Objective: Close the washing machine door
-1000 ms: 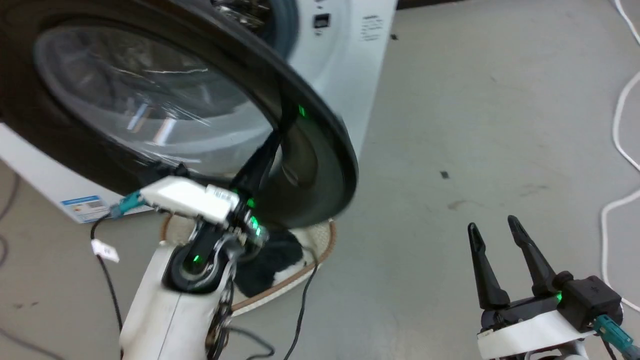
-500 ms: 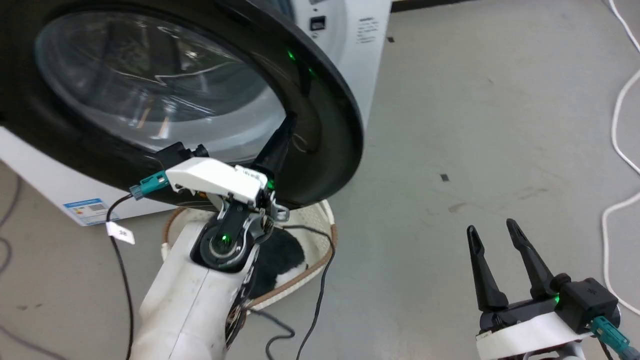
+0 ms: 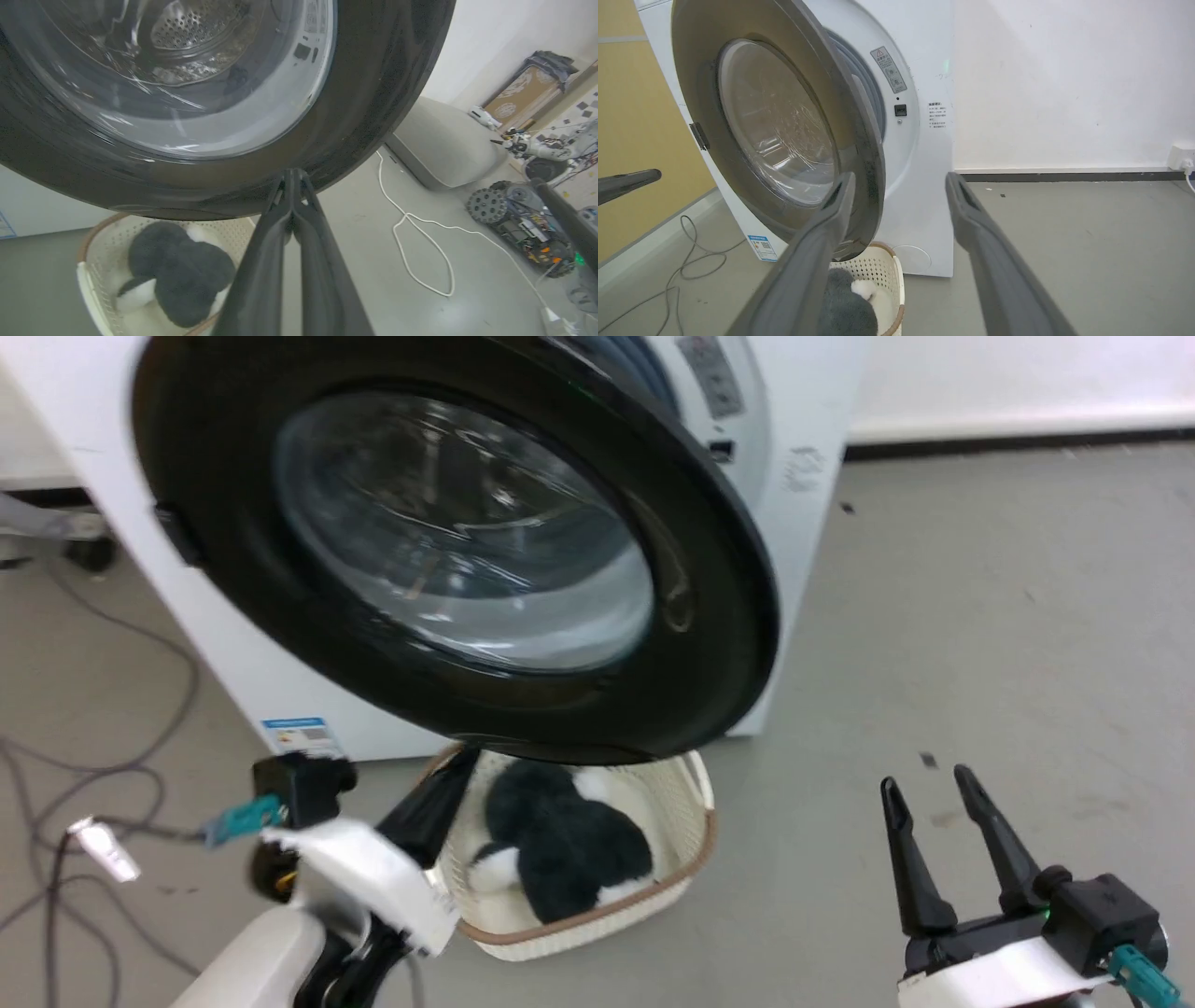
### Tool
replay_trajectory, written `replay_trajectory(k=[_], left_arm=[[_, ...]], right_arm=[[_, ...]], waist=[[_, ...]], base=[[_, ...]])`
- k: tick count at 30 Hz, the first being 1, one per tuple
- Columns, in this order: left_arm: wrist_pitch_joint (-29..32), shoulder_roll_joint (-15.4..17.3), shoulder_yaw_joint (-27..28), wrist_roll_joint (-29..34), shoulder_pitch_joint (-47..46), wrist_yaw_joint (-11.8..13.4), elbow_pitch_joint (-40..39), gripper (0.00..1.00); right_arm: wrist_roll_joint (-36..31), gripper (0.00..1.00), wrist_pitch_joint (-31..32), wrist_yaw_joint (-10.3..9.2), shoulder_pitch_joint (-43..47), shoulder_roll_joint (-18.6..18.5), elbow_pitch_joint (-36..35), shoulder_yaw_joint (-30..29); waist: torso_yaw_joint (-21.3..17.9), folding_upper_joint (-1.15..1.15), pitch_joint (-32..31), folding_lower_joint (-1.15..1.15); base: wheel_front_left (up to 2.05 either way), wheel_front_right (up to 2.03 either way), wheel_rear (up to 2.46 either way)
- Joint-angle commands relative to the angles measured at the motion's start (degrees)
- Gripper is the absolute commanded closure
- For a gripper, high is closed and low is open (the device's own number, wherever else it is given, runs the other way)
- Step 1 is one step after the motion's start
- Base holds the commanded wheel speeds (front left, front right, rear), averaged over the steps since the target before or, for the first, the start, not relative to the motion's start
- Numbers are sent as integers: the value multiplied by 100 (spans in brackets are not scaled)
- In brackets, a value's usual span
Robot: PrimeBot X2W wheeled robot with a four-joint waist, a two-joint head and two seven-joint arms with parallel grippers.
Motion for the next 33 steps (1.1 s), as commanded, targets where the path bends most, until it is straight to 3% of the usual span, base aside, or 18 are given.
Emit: replay_trajectory(k=[1,6,8,12,13,14,21,27,28,29,30,33], left_arm=[[-336,132,-65,440,152,154,-63,100],[-938,247,337,1236,522,831,-353,100],[-969,81,787,1473,775,1091,-628,100],[-974,-373,1579,2299,1455,1214,-1289,96],[-974,-501,1729,2475,1633,1197,-1407,56],[-974,-614,1842,2641,1798,1169,-1482,0],[-975,-1012,2107,3543,2429,938,-1528,0],[-976,-1272,2204,3876,2515,734,-1398,0],[-976,-1307,2223,3921,2504,699,-1377,0],[-976,-1346,2247,3959,2492,669,-1365,0],[-976,-1386,2269,3990,2473,637,-1359,0],[-976,-1492,2333,4074,2394,538,-1340,0]], right_arm=[[28,0,-30,3,81,-30,-30,23],[127,0,-26,3,172,-115,-110,166],[173,0,-15,3,203,-150,-138,229],[241,0,19,3,235,-204,-141,354],[252,0,25,3,242,-216,-140,373],[263,0,31,3,250,-228,-138,383],[318,0,123,3,305,-298,-120,417],[360,0,178,3,343,-293,-81,460],[371,32,194,3,339,-298,-83,487],[381,85,196,3,325,-313,-99,520],[399,100,198,3,304,-340,-124,568],[423,100,233,3,203,-474,-185,684]], waist=[[265,0,-240,0],[543,0,-408,0],[628,0,-428,0],[738,0,-450,0],[754,0,-455,0],[773,0,-462,0],[868,0,-482,0],[942,0,-419,0],[960,0,-394,0],[981,0,-367,0],[1007,0,-332,0],[1099,0,-214,0]], base=[[0,0,0],[0,0,0],[0,0,0],[0,0,0],[0,0,0],[0,0,0],[0,0,0],[0,0,0],[0,0,0],[0,0,0],[0,0,0],[0,0,0]])
